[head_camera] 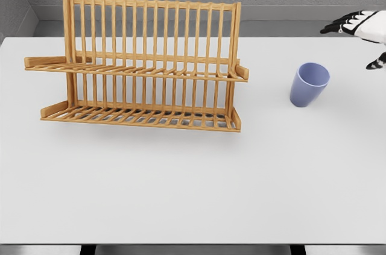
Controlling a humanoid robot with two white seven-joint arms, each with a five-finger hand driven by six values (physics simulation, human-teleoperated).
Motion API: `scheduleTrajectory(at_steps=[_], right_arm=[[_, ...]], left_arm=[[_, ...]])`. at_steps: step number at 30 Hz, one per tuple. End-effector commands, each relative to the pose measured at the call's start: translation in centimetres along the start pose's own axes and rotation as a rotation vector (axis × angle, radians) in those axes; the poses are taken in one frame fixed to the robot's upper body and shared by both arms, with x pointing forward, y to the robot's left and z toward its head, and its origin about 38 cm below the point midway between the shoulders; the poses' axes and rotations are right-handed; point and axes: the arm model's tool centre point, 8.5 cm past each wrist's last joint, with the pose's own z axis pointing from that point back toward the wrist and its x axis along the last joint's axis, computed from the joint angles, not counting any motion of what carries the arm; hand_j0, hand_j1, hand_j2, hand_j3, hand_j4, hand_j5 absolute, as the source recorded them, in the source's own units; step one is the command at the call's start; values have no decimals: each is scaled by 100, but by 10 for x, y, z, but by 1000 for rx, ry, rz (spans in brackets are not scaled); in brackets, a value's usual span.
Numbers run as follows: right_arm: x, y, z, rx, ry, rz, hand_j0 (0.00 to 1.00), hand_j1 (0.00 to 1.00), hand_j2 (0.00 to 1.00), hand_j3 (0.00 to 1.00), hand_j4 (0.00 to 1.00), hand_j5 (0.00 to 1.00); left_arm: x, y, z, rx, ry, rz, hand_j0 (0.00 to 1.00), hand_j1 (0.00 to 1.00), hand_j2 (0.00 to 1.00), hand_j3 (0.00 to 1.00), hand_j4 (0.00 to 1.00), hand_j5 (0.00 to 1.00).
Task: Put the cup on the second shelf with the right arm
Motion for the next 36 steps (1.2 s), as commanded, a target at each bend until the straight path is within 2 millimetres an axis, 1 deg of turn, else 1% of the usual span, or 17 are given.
scheduleTrajectory(at_steps=[1,3,4,6,8,9,10,11,16,18,19,26,29,31,36], right_arm=[[7,45,-36,121,-50,-67,100,100,100,100,100,100],[6,49,-37,132,-46,-70,100,100,100,100,100,100],[2,50,-36,134,-34,-78,100,100,100,100,100,100],[-1,48,-41,137,-29,-82,100,100,100,100,100,100],[-1,45,-43,131,-30,-79,100,100,100,100,100,100],[-2,37,-43,119,-27,-71,100,100,100,100,100,100],[-3,32,-48,105,-30,-72,100,100,100,100,100,100],[-2,30,-50,100,-33,-72,100,100,100,100,100,100],[3,31,-59,111,-50,-70,100,100,100,100,100,100],[4,36,-66,129,-55,-75,100,100,100,100,100,100],[3,42,-68,145,-54,-83,100,100,100,100,100,100],[-1,59,-72,187,-43,-110,100,100,100,100,100,100],[-1,60,-72,189,-43,-110,100,100,100,100,100,100],[1,65,-75,206,-49,-110,100,100,100,100,100,100],[1,65,-74,208,-48,-110,100,100,100,100,100,100]], left_arm=[[0,0,0,0,0,-1,100,100,100,100,100,100],[0,0,0,0,0,-1,100,100,100,100,100,100],[0,0,0,0,0,1,100,100,100,100,100,100],[0,0,0,0,0,1,100,100,100,100,100,100],[0,0,0,0,1,1,100,100,100,100,100,100],[0,0,0,0,0,1,100,100,100,100,100,100],[0,0,0,0,0,1,100,100,100,100,100,100],[0,0,0,0,0,1,100,100,100,100,100,100],[0,0,0,0,0,1,100,100,100,100,100,100],[0,0,0,0,0,1,100,100,100,100,100,100],[0,0,0,0,0,1,100,100,100,100,100,100],[0,0,0,0,0,-1,100,100,100,100,100,100],[0,0,0,0,0,1,100,100,100,100,100,100],[0,0,0,0,0,1,100,100,100,100,100,100],[0,0,0,0,0,-1,100,100,100,100,100,100]])
